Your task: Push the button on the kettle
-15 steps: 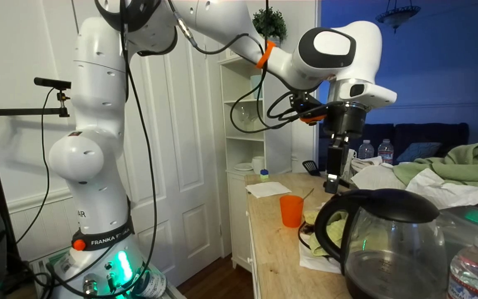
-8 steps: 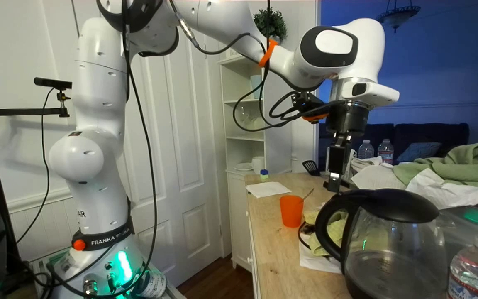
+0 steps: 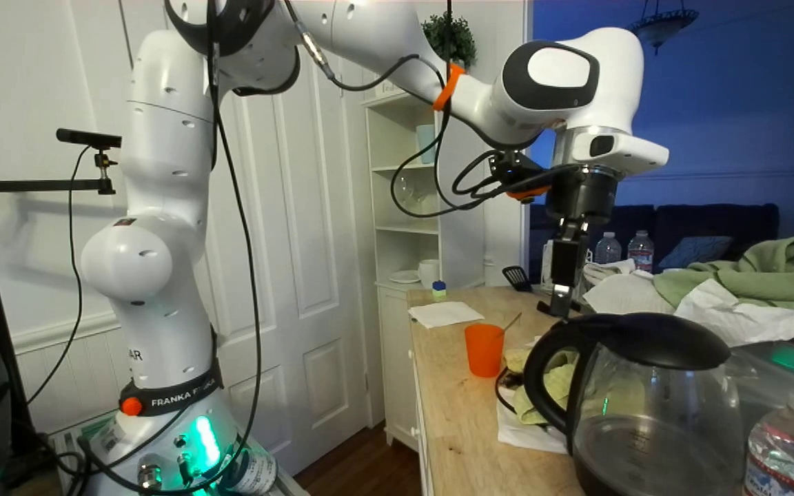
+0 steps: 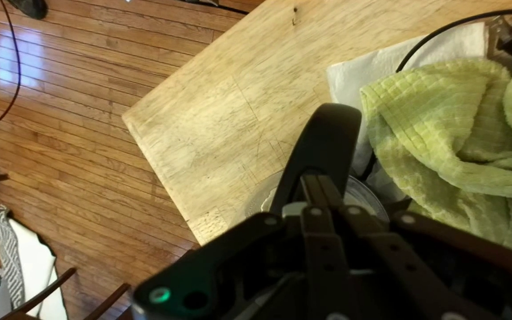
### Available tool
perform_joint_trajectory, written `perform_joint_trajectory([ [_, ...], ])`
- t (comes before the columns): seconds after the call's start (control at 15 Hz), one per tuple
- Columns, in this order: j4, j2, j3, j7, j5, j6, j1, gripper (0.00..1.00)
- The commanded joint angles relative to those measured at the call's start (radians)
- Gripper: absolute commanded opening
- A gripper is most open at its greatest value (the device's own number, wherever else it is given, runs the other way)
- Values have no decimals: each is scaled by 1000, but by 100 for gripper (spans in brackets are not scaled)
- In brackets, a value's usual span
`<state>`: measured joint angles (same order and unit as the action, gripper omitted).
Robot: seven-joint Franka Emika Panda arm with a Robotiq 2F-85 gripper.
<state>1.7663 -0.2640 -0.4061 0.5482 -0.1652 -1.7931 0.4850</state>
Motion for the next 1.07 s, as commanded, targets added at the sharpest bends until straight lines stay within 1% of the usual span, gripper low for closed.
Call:
perform_joint_trajectory([
  [0.0, -50, -49, -25, -25, 24, 11, -5, 2],
  [0.33, -48, -55, -27, -27, 10, 14, -7, 2],
  [1.0, -33, -89, -40, -5, -22, -81, 0, 1],
])
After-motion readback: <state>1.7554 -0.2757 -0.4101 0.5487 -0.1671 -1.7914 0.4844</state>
